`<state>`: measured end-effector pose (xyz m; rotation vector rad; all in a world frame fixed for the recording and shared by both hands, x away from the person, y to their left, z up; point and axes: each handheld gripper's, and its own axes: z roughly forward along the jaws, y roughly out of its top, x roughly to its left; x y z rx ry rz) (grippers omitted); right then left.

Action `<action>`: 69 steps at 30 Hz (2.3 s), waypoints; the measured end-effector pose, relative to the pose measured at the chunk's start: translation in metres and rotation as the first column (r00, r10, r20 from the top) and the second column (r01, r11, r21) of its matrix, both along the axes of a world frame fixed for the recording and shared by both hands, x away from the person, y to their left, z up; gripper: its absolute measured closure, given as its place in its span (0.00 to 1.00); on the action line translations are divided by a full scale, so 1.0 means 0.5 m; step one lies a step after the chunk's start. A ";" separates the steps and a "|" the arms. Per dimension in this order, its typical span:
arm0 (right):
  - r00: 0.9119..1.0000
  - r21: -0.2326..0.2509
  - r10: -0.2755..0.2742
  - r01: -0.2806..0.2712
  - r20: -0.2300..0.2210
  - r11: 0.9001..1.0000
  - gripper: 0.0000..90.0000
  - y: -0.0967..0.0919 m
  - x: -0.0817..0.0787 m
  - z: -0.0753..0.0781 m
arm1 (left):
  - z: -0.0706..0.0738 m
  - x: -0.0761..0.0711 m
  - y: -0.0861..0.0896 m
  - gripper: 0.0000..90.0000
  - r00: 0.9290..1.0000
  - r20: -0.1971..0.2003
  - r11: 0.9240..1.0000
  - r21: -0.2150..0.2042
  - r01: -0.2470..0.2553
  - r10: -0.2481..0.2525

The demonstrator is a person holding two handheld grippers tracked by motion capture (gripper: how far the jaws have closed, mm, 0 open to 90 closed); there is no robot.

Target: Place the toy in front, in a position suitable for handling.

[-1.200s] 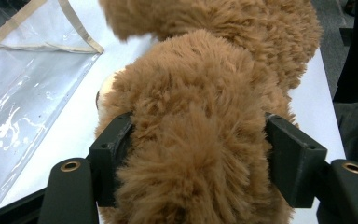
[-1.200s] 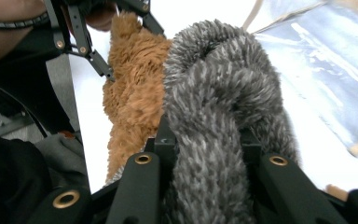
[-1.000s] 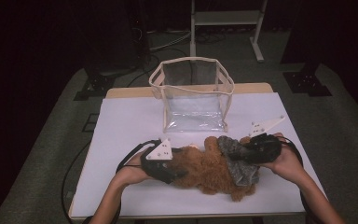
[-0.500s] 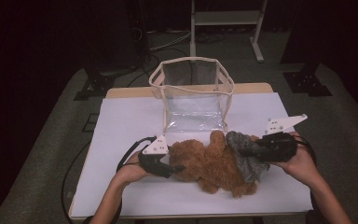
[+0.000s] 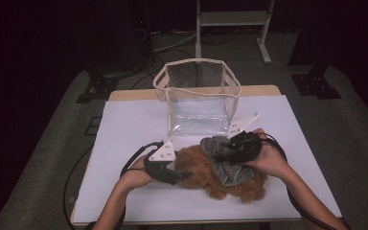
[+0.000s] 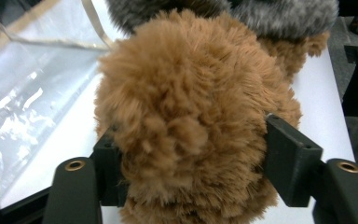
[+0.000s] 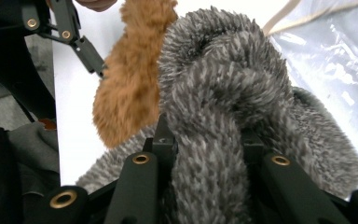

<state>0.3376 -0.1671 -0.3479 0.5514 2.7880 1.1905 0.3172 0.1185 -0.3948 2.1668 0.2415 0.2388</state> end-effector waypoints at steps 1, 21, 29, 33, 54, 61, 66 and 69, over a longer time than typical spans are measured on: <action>1.000 0.005 -0.004 0.004 -0.005 1.000 0.76 -0.008 -0.003 -0.006 | -0.002 0.002 0.002 0.33 1.000 -0.005 1.000 -0.006 0.000 0.000; 0.973 0.067 -0.226 0.228 -0.043 0.971 0.76 -0.221 -0.021 -0.030 | -0.013 0.008 0.010 0.31 1.000 -0.009 1.000 -0.011 -0.004 0.004; 0.958 0.089 -0.275 0.282 -0.075 0.955 0.76 -0.266 -0.032 -0.047 | -0.014 0.009 0.010 0.30 1.000 -0.011 1.000 -0.008 -0.004 0.004; 0.967 0.117 -0.252 0.256 -0.049 0.960 0.76 -0.252 -0.042 -0.017 | -0.014 0.011 0.008 0.30 1.000 -0.013 1.000 -0.004 -0.006 0.006; 0.998 0.091 -0.055 0.050 0.045 0.995 0.75 -0.091 -0.056 0.036 | -0.017 0.011 0.005 0.30 1.000 -0.012 1.000 0.000 -0.011 0.011; 0.999 0.080 0.004 -0.008 0.043 0.997 0.75 0.006 -0.002 0.055 | -0.016 0.003 -0.001 0.30 1.000 0.013 1.000 0.021 0.003 -0.004; 1.000 0.002 -0.004 0.004 0.007 1.000 0.73 0.042 0.038 0.020 | -0.017 0.000 -0.001 0.30 1.000 0.025 0.999 0.031 0.012 -0.013; 0.998 0.001 -0.028 0.028 -0.059 1.000 0.73 0.028 0.051 0.005 | -0.018 0.000 0.000 0.30 1.000 0.026 0.999 0.030 0.017 -0.018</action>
